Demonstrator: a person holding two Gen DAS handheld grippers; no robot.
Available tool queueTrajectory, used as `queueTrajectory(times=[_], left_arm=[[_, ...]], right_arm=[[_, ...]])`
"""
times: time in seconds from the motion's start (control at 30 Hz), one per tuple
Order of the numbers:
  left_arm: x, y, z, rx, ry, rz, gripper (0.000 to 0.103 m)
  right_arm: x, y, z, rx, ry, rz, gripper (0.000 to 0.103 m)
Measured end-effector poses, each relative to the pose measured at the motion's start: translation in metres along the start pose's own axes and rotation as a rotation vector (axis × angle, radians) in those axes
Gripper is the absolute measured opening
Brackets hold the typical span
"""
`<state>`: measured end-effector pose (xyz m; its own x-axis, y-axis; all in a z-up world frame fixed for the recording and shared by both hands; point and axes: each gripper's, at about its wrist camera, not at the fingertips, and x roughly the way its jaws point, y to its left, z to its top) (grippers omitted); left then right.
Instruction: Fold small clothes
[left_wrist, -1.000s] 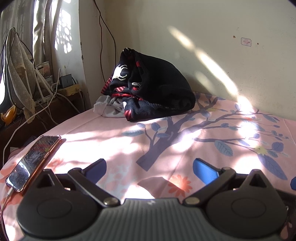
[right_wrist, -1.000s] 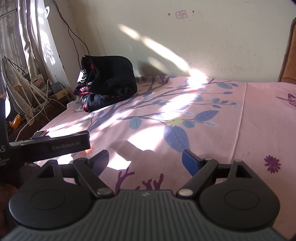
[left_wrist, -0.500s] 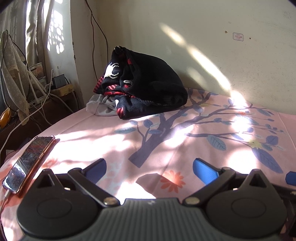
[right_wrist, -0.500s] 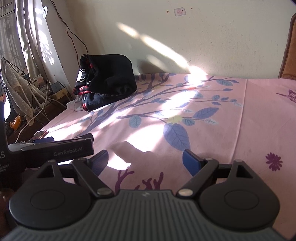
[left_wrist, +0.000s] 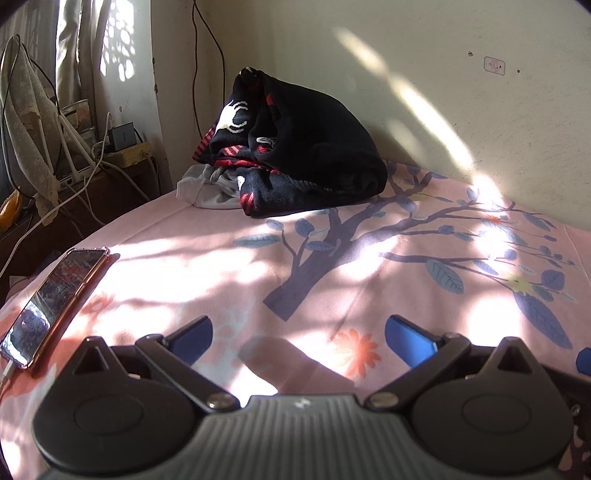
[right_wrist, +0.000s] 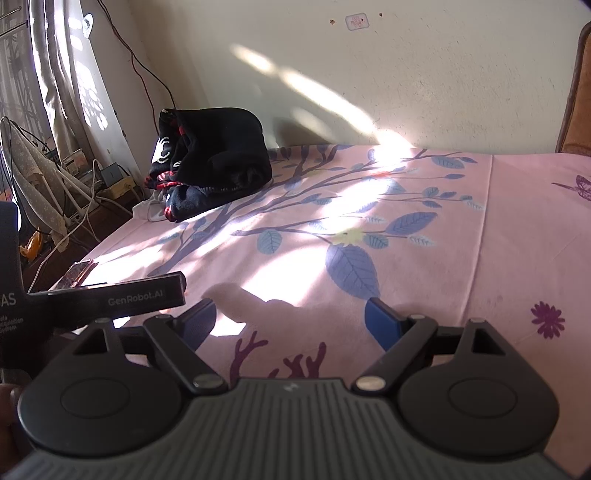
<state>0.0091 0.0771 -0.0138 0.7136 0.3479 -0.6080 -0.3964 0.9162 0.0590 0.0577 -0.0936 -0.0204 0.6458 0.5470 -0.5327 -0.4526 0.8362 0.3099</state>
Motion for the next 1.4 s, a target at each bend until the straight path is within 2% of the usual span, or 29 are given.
queueTrajectory(times=[0.57, 0.8, 1.4], left_arm=[[0.003, 0.005, 0.0, -0.043, 0.03, 0.002, 0.103], [0.009, 0.008, 0.001, -0.062, 0.071, 0.0, 0.103], [0.012, 0.005, 0.002, -0.048, 0.093, 0.002, 0.103]], right_arm=[[0.0, 0.0, 0.0, 0.0, 0.0, 0.0, 0.09], [0.0, 0.0, 0.0, 0.001, 0.001, 0.001, 0.09], [0.0, -0.001, 0.0, 0.002, 0.001, 0.001, 0.09]])
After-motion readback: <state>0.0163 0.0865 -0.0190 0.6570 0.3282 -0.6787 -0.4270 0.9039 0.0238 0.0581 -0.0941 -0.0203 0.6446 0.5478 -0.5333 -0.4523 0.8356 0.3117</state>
